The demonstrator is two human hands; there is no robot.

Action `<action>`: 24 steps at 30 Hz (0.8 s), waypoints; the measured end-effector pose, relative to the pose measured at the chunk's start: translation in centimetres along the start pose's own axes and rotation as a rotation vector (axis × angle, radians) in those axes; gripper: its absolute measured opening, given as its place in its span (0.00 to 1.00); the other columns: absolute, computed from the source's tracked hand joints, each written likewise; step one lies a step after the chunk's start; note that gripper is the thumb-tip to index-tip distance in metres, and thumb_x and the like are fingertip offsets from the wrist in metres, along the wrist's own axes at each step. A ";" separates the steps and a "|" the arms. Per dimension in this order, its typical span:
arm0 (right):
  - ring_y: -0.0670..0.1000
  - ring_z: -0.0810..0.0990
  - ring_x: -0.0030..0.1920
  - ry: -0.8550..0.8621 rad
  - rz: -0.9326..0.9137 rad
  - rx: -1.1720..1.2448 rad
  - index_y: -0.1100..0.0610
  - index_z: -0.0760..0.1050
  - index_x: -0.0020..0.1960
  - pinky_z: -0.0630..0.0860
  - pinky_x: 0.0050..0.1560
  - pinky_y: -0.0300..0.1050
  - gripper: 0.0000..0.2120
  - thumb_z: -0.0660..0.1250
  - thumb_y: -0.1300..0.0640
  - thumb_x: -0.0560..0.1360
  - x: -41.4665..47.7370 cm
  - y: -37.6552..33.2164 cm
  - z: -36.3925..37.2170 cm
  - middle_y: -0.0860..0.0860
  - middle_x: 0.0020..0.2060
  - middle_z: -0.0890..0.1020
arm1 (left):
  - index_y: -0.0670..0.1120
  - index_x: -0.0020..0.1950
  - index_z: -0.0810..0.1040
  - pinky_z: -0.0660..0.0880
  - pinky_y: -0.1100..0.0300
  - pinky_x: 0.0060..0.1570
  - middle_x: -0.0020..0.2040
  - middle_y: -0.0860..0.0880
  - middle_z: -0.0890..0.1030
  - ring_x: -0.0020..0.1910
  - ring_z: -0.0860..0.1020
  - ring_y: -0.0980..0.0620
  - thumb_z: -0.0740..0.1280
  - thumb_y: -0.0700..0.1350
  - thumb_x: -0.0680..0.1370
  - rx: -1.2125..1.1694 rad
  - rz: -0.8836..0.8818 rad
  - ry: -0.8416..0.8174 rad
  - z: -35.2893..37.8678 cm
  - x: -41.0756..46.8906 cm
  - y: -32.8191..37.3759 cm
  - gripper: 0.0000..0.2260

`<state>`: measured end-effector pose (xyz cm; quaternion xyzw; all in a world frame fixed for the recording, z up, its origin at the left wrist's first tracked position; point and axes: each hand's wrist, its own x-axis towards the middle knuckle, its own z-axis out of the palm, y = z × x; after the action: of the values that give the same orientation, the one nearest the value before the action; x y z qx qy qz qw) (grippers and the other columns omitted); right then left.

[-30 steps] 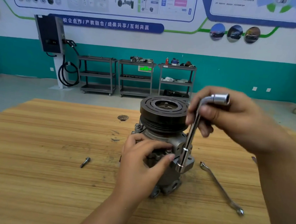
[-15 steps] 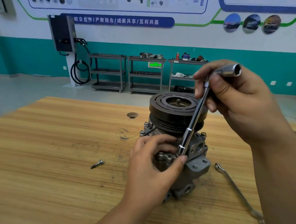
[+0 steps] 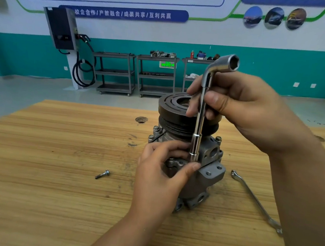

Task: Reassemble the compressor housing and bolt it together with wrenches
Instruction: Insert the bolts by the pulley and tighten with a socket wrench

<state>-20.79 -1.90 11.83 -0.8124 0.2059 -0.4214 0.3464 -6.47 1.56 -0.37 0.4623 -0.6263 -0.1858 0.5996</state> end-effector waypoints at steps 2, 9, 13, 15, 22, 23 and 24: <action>0.41 0.76 0.35 -0.009 0.007 -0.004 0.56 0.74 0.49 0.72 0.38 0.32 0.09 0.57 0.62 0.74 -0.1 0.0 -0.3 0.48 0.37 0.84 | 0.68 0.49 0.76 0.72 0.66 0.54 0.50 0.64 0.75 0.52 0.78 0.57 0.77 0.47 0.67 0.007 -0.001 -0.003 0.0 0.0 0.0 0.19; 0.47 0.80 0.37 0.070 0.007 0.011 0.55 0.75 0.45 0.73 0.35 0.33 0.04 0.62 0.60 0.72 -0.1 0.6 -0.4 0.48 0.35 0.85 | 0.71 0.49 0.74 0.72 0.65 0.54 0.50 0.65 0.74 0.54 0.75 0.58 0.72 0.55 0.65 0.044 0.010 -0.002 0.1 -0.2 0.4 0.16; 0.44 0.83 0.37 0.129 0.003 0.032 0.54 0.74 0.44 0.74 0.34 0.34 0.07 0.69 0.58 0.67 0.0 0.8 0.0 0.47 0.32 0.84 | 0.70 0.49 0.75 0.70 0.70 0.52 0.48 0.63 0.75 0.54 0.74 0.61 0.71 0.57 0.65 0.041 0.013 0.005 0.1 -0.2 0.3 0.14; 0.44 0.81 0.37 0.178 -0.012 0.037 0.53 0.74 0.44 0.74 0.35 0.33 0.12 0.73 0.56 0.63 0.1 0.9 0.2 0.46 0.32 0.81 | 0.66 0.48 0.77 0.69 0.71 0.51 0.48 0.61 0.77 0.53 0.75 0.61 0.69 0.61 0.66 0.022 0.018 0.018 0.1 -0.2 0.2 0.11; 0.38 0.77 0.38 0.047 0.009 -0.028 0.52 0.74 0.49 0.71 0.38 0.30 0.05 0.63 0.58 0.73 -0.2 0.7 -0.1 0.41 0.35 0.81 | 0.70 0.47 0.77 0.71 0.55 0.54 0.47 0.67 0.77 0.53 0.73 0.60 0.63 0.62 0.71 0.023 0.058 0.012 0.3 0.0 0.3 0.07; 0.39 0.77 0.39 0.007 0.013 -0.037 0.53 0.74 0.50 0.71 0.39 0.31 0.07 0.61 0.59 0.74 -0.3 0.6 -0.2 0.43 0.36 0.81 | 0.69 0.46 0.77 0.70 0.56 0.53 0.47 0.67 0.77 0.52 0.72 0.60 0.62 0.60 0.72 0.029 0.082 0.013 0.3 0.0 0.3 0.06; 0.39 0.78 0.40 -0.029 0.014 -0.029 0.54 0.74 0.52 0.71 0.41 0.31 0.08 0.59 0.60 0.75 -0.4 0.6 -0.4 0.44 0.38 0.82 | 0.68 0.46 0.77 0.69 0.58 0.52 0.47 0.67 0.78 0.53 0.72 0.60 0.62 0.59 0.73 0.035 0.097 0.017 0.4 0.0 0.3 0.06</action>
<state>-21.34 -2.22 11.38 -0.8219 0.2125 -0.4040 0.3407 -6.89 1.62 -0.27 0.4435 -0.6460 -0.1416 0.6050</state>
